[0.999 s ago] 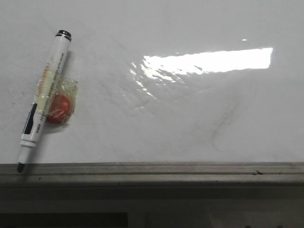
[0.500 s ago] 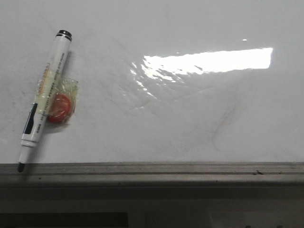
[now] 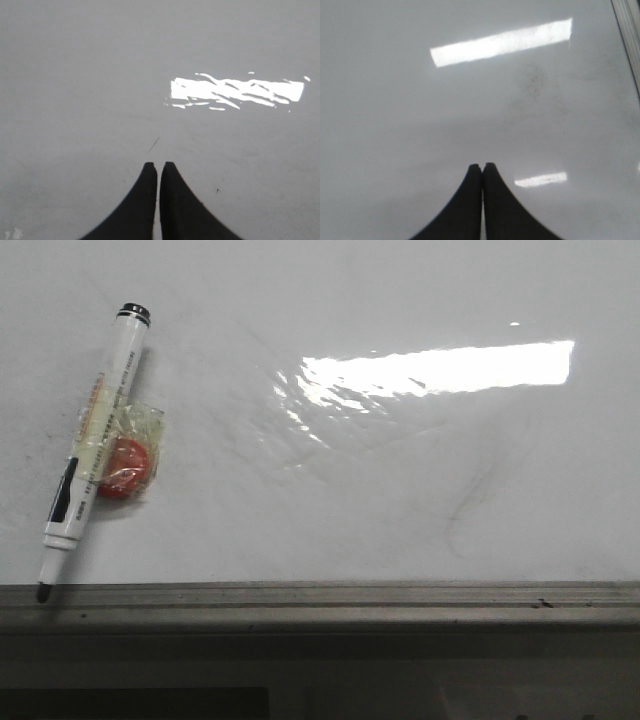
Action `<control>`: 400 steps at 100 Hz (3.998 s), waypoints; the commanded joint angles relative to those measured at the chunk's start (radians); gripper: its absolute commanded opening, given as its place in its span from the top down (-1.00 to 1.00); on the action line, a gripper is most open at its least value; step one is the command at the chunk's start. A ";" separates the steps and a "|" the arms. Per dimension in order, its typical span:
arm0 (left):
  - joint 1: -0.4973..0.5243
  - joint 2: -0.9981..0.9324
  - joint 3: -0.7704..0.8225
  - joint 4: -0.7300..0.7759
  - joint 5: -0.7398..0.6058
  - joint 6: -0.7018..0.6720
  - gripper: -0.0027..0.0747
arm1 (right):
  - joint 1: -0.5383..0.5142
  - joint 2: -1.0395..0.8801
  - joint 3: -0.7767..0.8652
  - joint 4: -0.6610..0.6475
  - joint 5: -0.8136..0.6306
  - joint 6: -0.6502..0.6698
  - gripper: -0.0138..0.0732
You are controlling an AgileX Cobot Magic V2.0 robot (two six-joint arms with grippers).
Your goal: Write number 8 on whiteboard
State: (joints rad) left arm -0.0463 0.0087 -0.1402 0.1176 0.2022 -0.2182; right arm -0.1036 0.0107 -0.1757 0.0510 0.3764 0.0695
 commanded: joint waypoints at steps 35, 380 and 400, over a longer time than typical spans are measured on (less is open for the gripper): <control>-0.003 0.150 -0.068 -0.011 -0.013 -0.010 0.43 | -0.005 0.095 -0.103 0.000 0.049 -0.008 0.83; -0.682 0.998 -0.175 0.611 -0.982 -0.037 0.98 | 1.066 1.020 -0.695 0.038 -0.035 -0.158 -0.16; -0.682 0.998 -0.175 0.618 -0.980 -0.037 0.98 | 1.066 1.024 -0.695 0.038 -0.044 -0.158 0.33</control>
State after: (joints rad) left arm -0.7254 1.0219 -0.2862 0.7570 -0.7152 -0.2483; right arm 0.9623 1.0458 -0.8362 0.0886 0.4148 -0.0825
